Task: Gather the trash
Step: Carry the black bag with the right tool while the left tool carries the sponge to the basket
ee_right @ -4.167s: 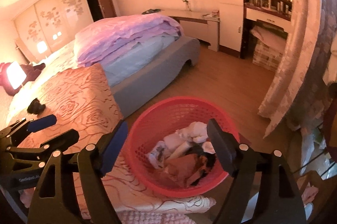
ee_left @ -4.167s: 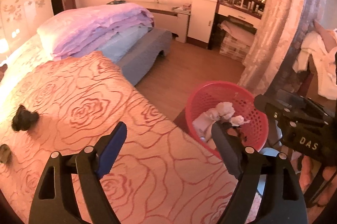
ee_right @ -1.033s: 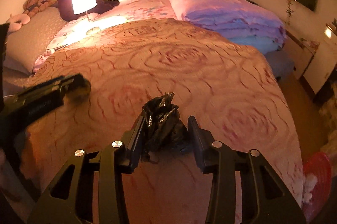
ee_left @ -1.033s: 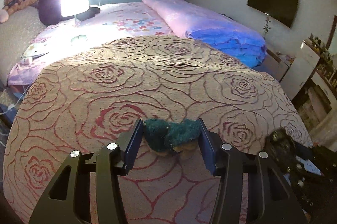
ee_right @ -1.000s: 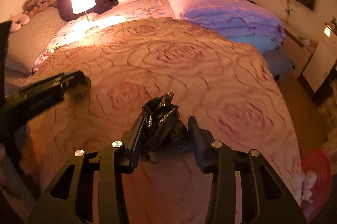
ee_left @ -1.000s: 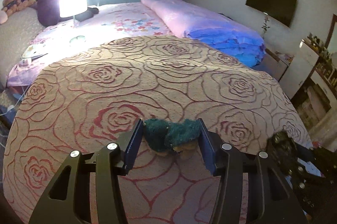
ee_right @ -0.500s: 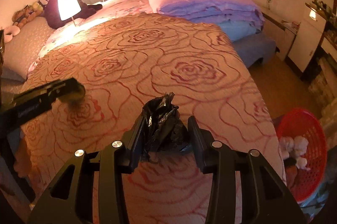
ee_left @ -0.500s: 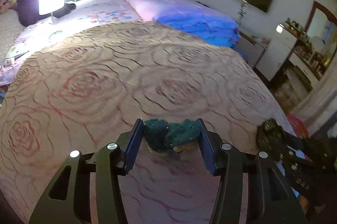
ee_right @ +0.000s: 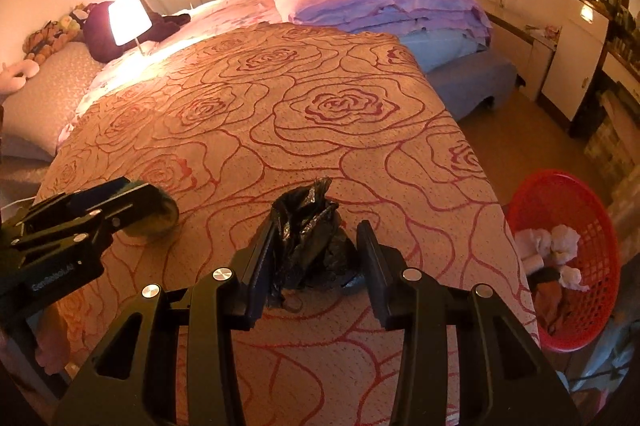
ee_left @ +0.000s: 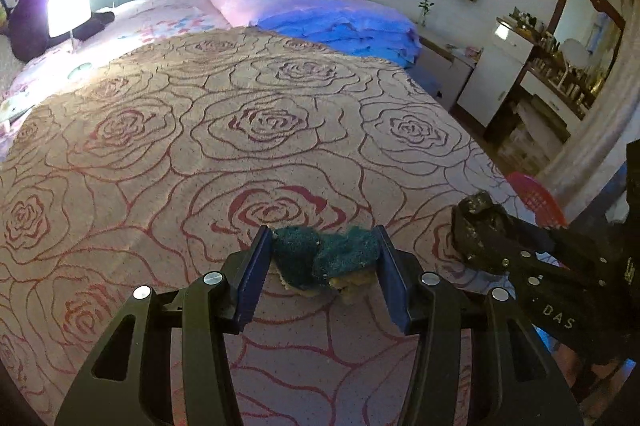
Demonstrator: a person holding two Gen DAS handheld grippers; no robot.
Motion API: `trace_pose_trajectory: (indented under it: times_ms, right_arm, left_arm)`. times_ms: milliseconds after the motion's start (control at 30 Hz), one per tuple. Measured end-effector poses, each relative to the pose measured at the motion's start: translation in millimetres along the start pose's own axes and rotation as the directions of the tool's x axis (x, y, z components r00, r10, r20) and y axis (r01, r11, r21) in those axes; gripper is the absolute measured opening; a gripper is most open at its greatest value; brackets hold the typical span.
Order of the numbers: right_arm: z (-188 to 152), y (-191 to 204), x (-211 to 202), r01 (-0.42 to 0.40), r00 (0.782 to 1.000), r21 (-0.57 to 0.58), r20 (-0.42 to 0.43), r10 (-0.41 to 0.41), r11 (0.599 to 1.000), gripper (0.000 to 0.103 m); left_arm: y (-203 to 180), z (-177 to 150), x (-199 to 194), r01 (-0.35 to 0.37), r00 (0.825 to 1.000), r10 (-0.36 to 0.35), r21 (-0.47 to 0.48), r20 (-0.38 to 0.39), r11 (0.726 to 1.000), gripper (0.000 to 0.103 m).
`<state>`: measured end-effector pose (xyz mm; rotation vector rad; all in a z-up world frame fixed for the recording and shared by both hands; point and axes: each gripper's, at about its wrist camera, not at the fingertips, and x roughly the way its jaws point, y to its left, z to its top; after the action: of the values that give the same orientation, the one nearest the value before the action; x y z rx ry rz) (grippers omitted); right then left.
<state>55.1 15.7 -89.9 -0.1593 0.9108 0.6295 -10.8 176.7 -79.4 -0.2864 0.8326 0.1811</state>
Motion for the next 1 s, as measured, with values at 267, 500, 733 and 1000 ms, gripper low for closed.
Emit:
trace_pose_trajectory:
  times_ms: [267, 500, 733, 1000]
  right_arm:
    - [-4, 2, 2, 0.009, 1.000, -0.011, 0.017, -0.009, 1.000, 0.046]
    - [-4, 2, 2, 0.005, 1.000, -0.015, 0.025, -0.004, 1.000, 0.042]
    - [-1, 2, -5, -0.008, 0.999, -0.012, 0.042, 0.008, 1.000, 0.040]
    - [1, -2, -17, -0.008, 0.997, 0.008, 0.072, 0.007, 1.000, 0.040]
  left_arm:
    - [2, -2, 1, 0.004, 1.000, -0.004, -0.010, 0.006, 1.000, 0.052]
    - [-2, -3, -1, -0.011, 1.000, 0.011, 0.012, 0.010, 1.000, 0.049]
    - [-11, -4, -7, -0.011, 1.000, 0.011, 0.031, 0.019, 0.999, 0.048]
    - [-21, -1, -17, -0.015, 0.999, 0.013, 0.055, 0.044, 0.998, 0.048]
